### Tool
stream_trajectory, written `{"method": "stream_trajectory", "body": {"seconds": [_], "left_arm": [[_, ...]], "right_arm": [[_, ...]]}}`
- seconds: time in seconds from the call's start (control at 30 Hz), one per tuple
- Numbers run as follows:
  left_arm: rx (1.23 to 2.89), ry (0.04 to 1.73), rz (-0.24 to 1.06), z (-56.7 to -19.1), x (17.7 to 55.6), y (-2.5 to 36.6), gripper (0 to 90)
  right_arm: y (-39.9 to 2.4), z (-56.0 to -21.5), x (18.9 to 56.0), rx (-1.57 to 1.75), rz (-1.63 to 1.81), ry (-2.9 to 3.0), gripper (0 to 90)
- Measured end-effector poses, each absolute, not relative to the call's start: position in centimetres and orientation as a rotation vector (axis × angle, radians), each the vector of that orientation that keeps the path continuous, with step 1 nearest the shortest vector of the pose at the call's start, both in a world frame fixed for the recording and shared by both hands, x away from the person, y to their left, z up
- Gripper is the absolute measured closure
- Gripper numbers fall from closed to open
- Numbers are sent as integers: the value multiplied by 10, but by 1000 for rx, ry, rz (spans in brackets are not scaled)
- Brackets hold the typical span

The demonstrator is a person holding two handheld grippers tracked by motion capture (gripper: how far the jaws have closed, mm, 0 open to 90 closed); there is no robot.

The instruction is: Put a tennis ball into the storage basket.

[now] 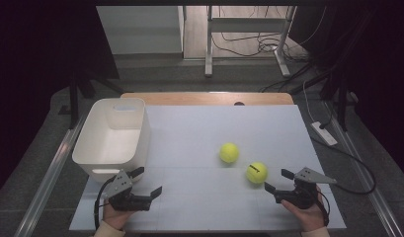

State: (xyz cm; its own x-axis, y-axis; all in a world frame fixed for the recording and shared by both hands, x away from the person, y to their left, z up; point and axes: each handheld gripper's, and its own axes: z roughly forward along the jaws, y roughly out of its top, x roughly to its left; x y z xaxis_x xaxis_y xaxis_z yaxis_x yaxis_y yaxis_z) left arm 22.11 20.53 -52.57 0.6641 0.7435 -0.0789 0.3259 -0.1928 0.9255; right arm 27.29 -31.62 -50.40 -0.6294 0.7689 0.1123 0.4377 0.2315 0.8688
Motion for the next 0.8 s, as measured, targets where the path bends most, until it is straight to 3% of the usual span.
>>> {"method": "stream_trajectory", "body": {"seconds": [0.8], "left_arm": [[1792, 874, 477, -523, 222, 202, 58]], "right_arm": [[-316, -503, 270, 1105, 1366, 2166, 120]]}}
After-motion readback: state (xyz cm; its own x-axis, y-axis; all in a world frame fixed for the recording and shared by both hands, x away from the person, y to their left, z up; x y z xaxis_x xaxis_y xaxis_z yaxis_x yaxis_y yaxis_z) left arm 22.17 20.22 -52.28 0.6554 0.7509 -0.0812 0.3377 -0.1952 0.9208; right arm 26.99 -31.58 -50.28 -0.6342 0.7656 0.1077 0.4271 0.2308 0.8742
